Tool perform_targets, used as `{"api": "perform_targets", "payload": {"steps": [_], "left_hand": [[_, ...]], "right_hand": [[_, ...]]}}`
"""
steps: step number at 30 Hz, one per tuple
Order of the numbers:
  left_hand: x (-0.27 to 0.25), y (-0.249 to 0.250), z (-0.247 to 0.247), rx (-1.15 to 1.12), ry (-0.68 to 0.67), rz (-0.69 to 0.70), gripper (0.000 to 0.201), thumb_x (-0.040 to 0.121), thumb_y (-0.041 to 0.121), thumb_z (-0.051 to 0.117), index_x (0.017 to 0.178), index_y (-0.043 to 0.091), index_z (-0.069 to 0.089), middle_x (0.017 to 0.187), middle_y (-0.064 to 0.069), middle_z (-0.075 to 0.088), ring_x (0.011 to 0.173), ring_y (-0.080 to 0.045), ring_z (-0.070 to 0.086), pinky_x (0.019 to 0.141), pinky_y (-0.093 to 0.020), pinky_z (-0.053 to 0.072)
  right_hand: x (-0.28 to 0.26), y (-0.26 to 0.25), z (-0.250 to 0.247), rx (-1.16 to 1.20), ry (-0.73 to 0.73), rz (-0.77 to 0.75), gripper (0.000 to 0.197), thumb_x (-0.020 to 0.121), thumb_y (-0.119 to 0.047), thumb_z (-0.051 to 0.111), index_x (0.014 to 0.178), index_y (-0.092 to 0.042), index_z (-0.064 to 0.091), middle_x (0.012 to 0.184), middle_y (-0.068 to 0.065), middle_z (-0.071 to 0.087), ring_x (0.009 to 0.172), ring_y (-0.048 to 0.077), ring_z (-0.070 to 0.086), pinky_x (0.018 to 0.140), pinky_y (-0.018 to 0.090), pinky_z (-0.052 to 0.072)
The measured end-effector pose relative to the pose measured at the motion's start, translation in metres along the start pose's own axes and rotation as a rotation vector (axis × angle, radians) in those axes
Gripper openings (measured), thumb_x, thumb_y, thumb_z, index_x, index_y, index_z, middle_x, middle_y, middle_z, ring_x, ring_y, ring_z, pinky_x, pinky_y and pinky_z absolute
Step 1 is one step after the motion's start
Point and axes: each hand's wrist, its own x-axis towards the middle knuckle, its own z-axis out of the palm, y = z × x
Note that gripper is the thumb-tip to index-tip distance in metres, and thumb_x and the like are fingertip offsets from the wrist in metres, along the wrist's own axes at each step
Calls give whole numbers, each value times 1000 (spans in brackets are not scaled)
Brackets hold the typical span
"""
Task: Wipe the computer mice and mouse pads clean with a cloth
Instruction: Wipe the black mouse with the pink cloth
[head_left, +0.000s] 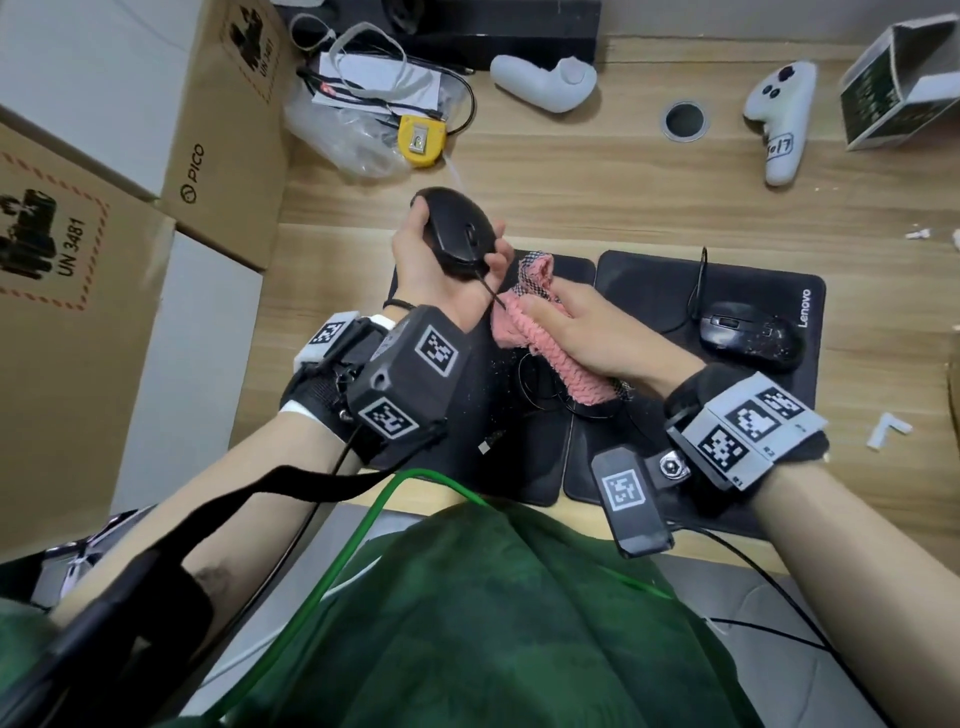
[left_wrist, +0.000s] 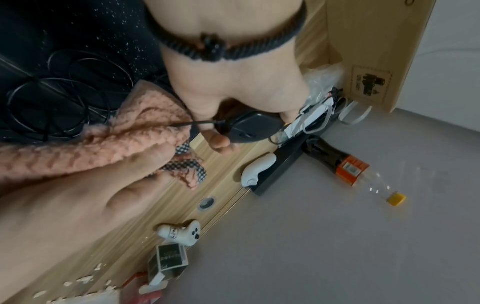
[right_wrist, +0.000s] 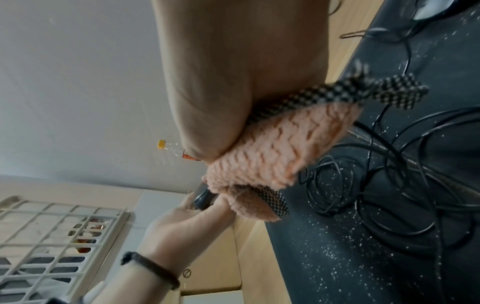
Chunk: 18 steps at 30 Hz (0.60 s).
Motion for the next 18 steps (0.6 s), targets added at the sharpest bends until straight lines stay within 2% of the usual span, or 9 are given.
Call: {"api": "perform_targets", "payload": {"steps": [3,4,6,8,10,11,13,15,18], "left_hand": [[3,18,-14,-31,-54,47,47,94,48,38,104,3,48,85,-14,53,54,-20,45,37,-17,31],[4,24,-19,-31,-62,58,45,94,48,37,100,5,48,83,-14,53,53,-20,44,35,-17,29],[7,40,-35,-63,-59,85,42,93,47,37,99,7,45,82,-13,52,52,-19,42,34,-17,28],[11,57,-52,-111,-36,127,41,91,48,36,99,8,44,80,-12,51,52,-17,40,34,-17,26],[14,77,-73,-135,-5,172,42,90,50,35,93,9,46,78,-11,51,51,-17,40,34,-16,24],[15,84,-82,-143,10,192,43,89,50,34,91,9,47,78,-11,51,51,-17,40,35,-16,23],[18,97,-101,-193,62,224,46,89,52,33,88,9,48,77,-11,53,50,-17,41,36,-15,22],[21,109,-120,-229,92,240,43,86,49,37,87,8,50,76,-11,55,50,-18,43,37,-14,22],[25,121,-144,-172,102,255,32,69,38,50,81,9,55,70,-8,56,50,-19,45,37,-14,30]], "right_hand": [[6,-4,2,-54,-14,-10,29,99,-38,45,102,-14,60,101,8,68,85,11,56,84,28,46],[9,-5,1,-82,-21,-12,28,99,-39,45,103,-15,60,104,9,68,88,12,57,88,31,46],[12,-5,1,-131,-43,-17,19,99,-40,44,100,-26,58,101,1,68,92,13,60,90,33,44],[12,-3,-1,-156,-63,-20,15,99,-37,44,92,-31,56,89,-11,64,84,4,58,85,27,44],[9,-4,0,-143,-79,-7,19,101,-29,43,91,-22,58,79,-17,59,69,-11,53,76,14,40],[7,-4,1,-135,-85,-1,22,101,-25,43,93,-14,59,77,-17,58,66,-13,52,72,8,38],[7,-2,3,-159,-84,20,28,101,-26,43,98,-3,59,81,-12,59,70,-8,52,72,8,40],[10,0,3,-206,-80,46,32,100,-32,44,103,-4,59,90,-3,62,80,5,52,79,21,42],[13,-1,3,-241,-77,88,30,100,-34,44,105,-9,59,98,1,64,86,10,53,85,29,43]]}}
